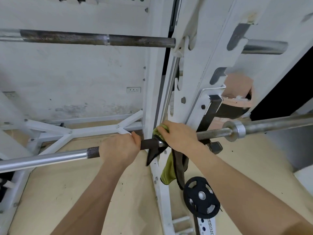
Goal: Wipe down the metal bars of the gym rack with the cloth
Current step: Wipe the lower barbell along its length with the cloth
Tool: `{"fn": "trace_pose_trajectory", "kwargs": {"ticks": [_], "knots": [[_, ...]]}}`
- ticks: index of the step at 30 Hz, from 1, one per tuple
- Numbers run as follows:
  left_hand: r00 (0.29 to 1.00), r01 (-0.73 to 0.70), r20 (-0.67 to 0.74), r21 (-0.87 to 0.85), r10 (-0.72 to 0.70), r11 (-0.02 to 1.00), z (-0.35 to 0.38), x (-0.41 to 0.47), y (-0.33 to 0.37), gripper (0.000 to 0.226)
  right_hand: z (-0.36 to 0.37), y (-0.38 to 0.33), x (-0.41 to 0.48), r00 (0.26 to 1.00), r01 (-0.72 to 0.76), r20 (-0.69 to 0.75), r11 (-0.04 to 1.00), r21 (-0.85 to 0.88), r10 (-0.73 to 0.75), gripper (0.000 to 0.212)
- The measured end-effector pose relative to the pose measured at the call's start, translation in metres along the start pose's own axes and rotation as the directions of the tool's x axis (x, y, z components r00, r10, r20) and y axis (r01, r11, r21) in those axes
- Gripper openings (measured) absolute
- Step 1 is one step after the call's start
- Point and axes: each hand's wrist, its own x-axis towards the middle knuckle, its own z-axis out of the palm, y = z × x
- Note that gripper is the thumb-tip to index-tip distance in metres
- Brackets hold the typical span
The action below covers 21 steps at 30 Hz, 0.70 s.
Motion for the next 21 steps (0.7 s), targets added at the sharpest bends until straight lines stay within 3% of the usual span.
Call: {"fn": "trace_pose_trajectory", "kwargs": {"ticks": [6, 8, 10, 12, 14, 15, 16, 18, 20, 21], "knots": [[0.998, -0.062, 0.023, 0.072, 0.061, 0.995, 0.0, 0.0, -0.002, 0.047, -0.01, 0.022, -0.036, 0.961, 0.216, -0.161, 0.973, -0.077, -0.226, 0.034], [0.995, -0.081, 0.07, 0.073, 0.076, 0.994, -0.005, 0.001, -0.001, 0.043, -0.023, 0.035, -0.053, 0.938, 0.234, -0.261, 0.972, -0.007, -0.228, 0.031], [0.997, -0.027, 0.071, 0.022, 0.026, 0.999, -0.009, 0.006, 0.003, 0.036, -0.045, 0.054, -0.069, 0.916, 0.2, -0.396, 0.933, 0.299, -0.069, 0.021], [1.0, 0.019, 0.014, -0.077, -0.018, 0.997, -0.018, 0.012, 0.022, 0.027, -0.073, 0.08, -0.077, 0.83, 0.212, -0.522, 0.754, 0.621, 0.197, 0.016], [0.998, -0.036, -0.057, -0.19, 0.026, 0.981, -0.032, 0.017, 0.063, 0.02, -0.103, 0.108, -0.079, 0.676, 0.283, -0.63, 0.656, 0.7, 0.381, 0.016], [0.997, -0.043, -0.073, -0.286, 0.023, 0.957, -0.04, 0.019, 0.087, 0.022, -0.114, 0.119, -0.077, 0.625, 0.294, -0.662, 0.661, 0.691, 0.414, 0.017], [0.997, -0.029, -0.074, -0.376, 0.002, 0.926, -0.048, 0.021, 0.11, 0.027, -0.117, 0.127, -0.073, 0.619, 0.272, -0.672, 0.692, 0.669, 0.406, 0.019], [0.997, 0.01, -0.064, -0.45, -0.043, 0.893, -0.057, 0.029, 0.148, 0.032, -0.105, 0.142, -0.059, 0.731, 0.14, -0.615, 0.816, 0.561, 0.297, 0.031], [0.999, 0.036, -0.017, -0.433, -0.048, 0.901, -0.06, 0.038, 0.168, 0.03, -0.069, 0.152, -0.042, 0.909, 0.031, -0.406, 0.956, 0.291, 0.095, 0.046], [0.999, 0.05, 0.023, -0.417, -0.044, 0.908, -0.063, 0.043, 0.174, 0.026, -0.052, 0.156, -0.034, 0.957, 0.011, -0.288, 0.989, 0.146, 0.032, 0.048]]}}
